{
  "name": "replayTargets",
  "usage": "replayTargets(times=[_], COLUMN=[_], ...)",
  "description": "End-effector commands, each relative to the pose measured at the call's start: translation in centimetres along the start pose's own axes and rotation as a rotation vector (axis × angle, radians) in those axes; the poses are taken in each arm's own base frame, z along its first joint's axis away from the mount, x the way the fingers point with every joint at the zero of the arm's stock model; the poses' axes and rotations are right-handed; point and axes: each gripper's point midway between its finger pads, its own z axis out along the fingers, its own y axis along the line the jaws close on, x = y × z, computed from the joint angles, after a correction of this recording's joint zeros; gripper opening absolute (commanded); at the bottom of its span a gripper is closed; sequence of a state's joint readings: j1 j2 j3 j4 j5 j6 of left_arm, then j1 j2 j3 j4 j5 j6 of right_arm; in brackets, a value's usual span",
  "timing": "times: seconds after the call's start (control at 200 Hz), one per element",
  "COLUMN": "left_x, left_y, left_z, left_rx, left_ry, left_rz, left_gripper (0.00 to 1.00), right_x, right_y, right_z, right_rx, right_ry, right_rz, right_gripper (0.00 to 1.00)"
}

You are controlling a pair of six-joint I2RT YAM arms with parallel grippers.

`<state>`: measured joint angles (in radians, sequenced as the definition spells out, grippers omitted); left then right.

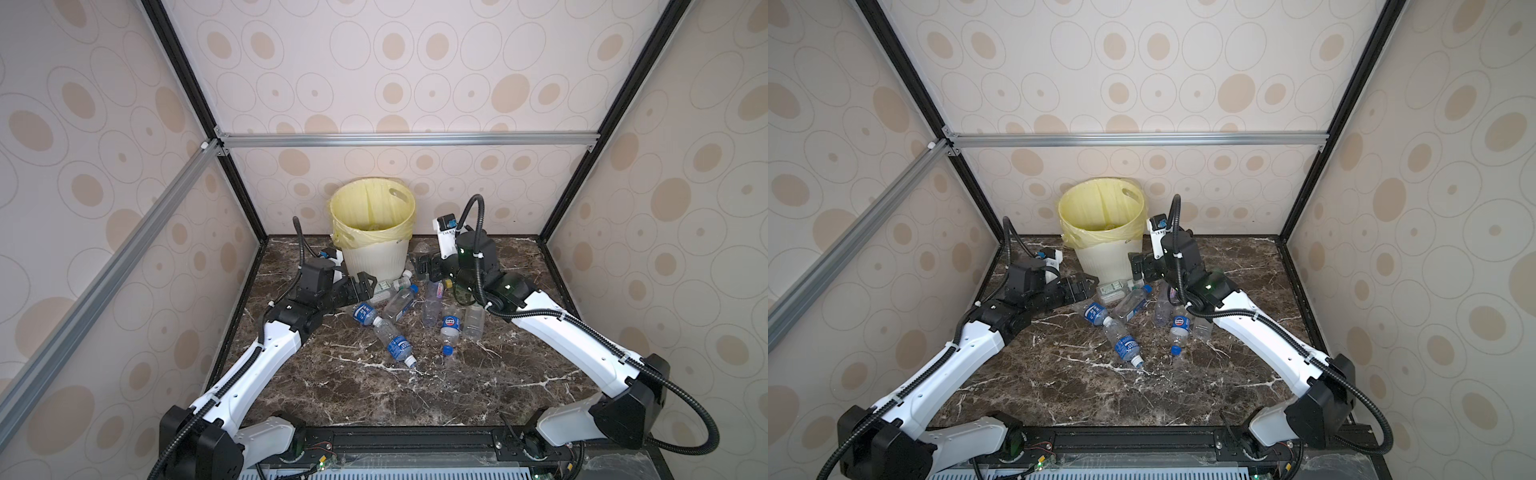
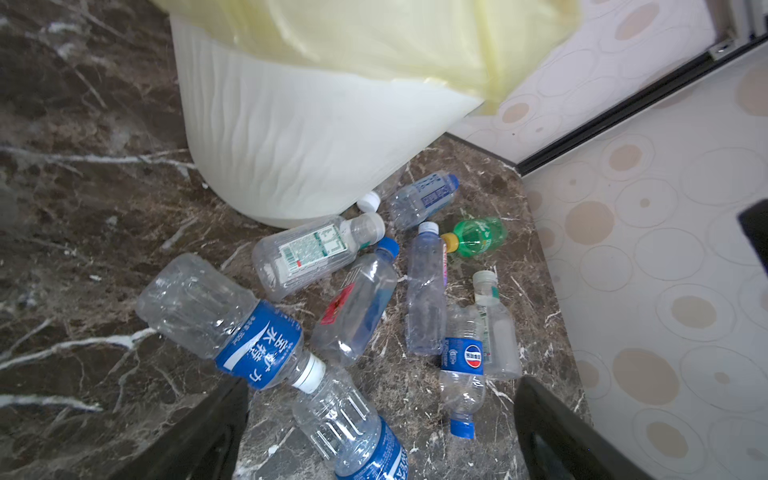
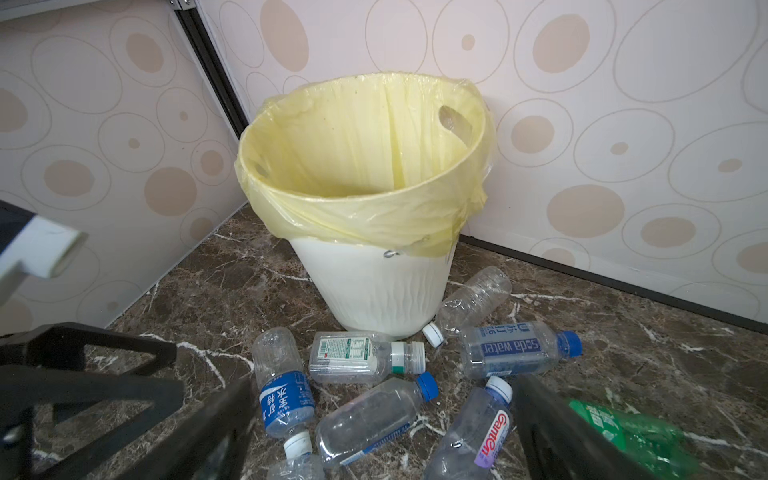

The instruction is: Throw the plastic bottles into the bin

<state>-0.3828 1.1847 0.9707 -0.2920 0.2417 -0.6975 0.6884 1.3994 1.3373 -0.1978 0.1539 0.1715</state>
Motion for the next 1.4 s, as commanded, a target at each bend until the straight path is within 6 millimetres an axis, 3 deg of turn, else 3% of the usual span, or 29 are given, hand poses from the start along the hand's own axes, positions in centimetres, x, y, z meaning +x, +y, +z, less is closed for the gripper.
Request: replayTargets(times=[0.0, 0.225, 0.395, 0.51, 0.705, 0.855, 1.165, 1.395], left_x=[0.6, 1.6, 2.5, 2.9, 3.4, 3.5, 3.4, 3.2], left_y=[1.5, 4.7, 8.1, 9.4, 11.2, 11.8, 12.7, 14.1], left_z=[1.1, 3.6, 5.2, 6.1, 7.7, 9.0, 11.6, 12.3], left_rx=[-0.041, -0.125, -0.147, -0.13, -0.214, -0.226, -0.239, -0.254], left_ry=[-0.009, 0.011, 0.031, 0.029, 0.047, 0.061, 0.073, 0.048], left_rz=[-0.082, -0.161, -0.323, -0.403, -0.439, -0.467, -0.503, -0.528], left_gripper=[0.99, 0.99, 0.99, 0.99, 0.97, 0.94, 0.89, 0.84], right_x=[2.1, 6.5, 8.9, 10.0, 11.3, 12.1, 12.6, 12.6], right_y=[0.7, 2.3, 3.6, 4.6, 6.1, 6.1, 7.0, 7.1], right_z=[-0.4, -0.1, 0.7, 1.1, 1.0, 0.9, 0.5, -0.1], right_rx=[-0.049, -0.087, -0.113, -0.132, -0.156, -0.156, -0.19, -0.202], right_ry=[0.008, 0.084, 0.121, 0.136, 0.147, 0.144, 0.142, 0.136], right_rz=[0.031, 0.014, 0.01, 0.007, -0.007, 0.012, 0.031, 0.041], right_gripper=[1.0, 1.0, 1.0, 1.0, 1.0, 1.0, 1.0, 1.0])
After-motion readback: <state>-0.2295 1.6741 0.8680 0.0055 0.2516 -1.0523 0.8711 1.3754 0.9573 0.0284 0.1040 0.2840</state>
